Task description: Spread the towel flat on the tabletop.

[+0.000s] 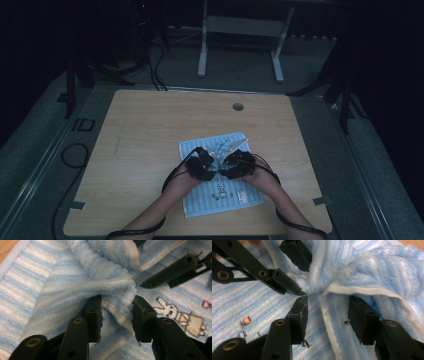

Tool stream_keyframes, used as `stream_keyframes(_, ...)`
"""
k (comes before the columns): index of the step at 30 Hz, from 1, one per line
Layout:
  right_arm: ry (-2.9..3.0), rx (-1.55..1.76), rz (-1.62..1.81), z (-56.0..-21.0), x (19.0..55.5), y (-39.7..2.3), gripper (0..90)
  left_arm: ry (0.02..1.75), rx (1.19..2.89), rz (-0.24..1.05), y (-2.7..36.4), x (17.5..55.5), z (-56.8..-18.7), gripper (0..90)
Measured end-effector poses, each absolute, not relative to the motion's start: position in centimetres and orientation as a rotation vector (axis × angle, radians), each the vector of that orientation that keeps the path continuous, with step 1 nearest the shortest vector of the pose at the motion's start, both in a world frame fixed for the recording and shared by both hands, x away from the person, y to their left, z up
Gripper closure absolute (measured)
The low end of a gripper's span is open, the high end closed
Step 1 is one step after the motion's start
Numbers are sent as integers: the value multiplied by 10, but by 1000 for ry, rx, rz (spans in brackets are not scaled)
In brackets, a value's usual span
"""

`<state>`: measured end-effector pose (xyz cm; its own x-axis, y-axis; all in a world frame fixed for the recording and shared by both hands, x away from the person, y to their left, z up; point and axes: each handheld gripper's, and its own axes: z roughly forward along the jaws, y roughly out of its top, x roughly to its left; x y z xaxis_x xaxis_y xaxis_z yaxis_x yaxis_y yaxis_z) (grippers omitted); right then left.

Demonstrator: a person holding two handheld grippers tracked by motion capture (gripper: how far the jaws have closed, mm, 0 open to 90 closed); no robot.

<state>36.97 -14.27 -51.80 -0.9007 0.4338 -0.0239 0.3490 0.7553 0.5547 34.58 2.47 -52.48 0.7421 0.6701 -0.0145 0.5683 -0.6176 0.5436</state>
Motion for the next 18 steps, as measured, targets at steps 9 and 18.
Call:
stream_keyframes(9,2724,703,873,-508,365,-156,892,881,2427,251,34,338,-510,856)
stream_keyframes(18,2597,817,997,-473,365,-202,892,919,2355,313,78,336,-473,862)
